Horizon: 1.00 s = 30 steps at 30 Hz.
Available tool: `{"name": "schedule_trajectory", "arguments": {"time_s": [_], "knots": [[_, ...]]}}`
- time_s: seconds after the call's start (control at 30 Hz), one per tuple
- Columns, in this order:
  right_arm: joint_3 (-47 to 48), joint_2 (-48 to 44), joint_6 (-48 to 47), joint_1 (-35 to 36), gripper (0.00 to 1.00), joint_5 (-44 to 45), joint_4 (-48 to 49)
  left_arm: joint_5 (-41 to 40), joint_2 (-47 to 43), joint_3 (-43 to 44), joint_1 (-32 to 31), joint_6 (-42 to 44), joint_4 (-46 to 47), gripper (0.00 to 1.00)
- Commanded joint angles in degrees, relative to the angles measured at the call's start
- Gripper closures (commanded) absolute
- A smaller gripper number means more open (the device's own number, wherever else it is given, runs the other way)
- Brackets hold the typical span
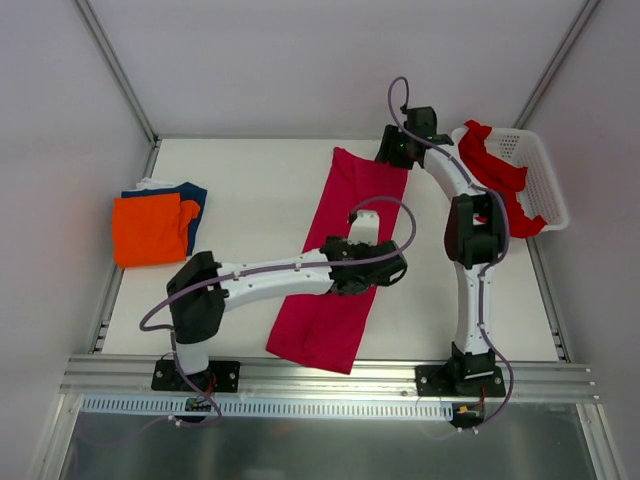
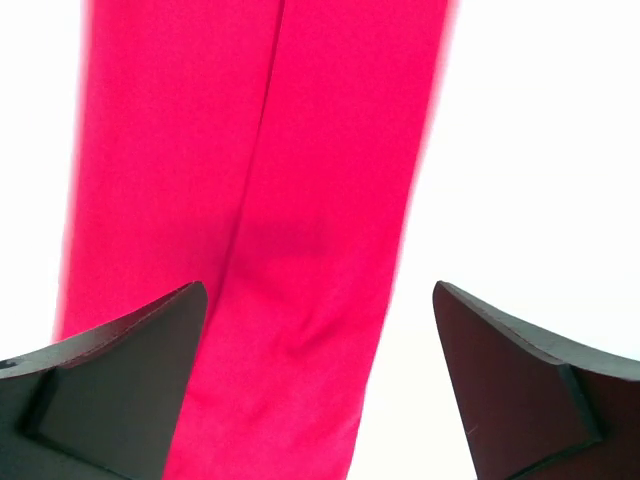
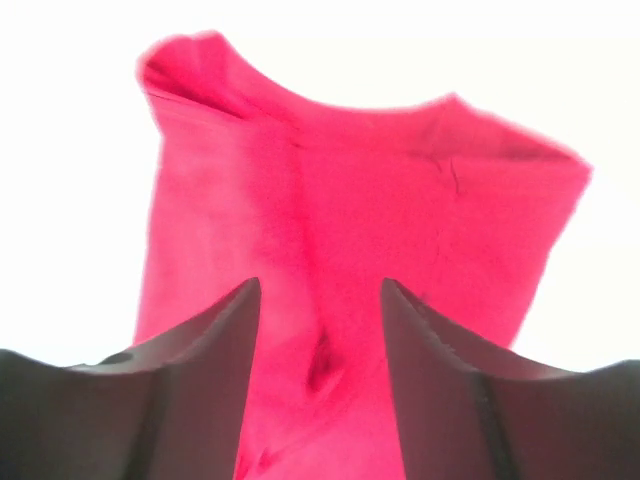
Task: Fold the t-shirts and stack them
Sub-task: Rotate the tshirt 90 degrees
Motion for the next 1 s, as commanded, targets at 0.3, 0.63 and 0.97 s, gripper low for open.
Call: {"name": "schedule_trajectory", "arguments": {"time_s": [0.3,0.63,0.97], "knots": [[-25.9,-44.5,-1.5,1.5,0.54,4.2,2.9,-12.4,-21.9,-3.1,7.8,16.6,0.3,0.01],[-43.2,-37.7,-0.5,6.1,0.99,8.9,6.6,-2.2,-19.6,-22.2,7.8,4.5,0.2,1.0],[-29.4,-18.1,0.2,7.1,1.0,12.7,3.3,4.4,-15.6,-25.5,6.5,0.3,0.2,1.0]]}}
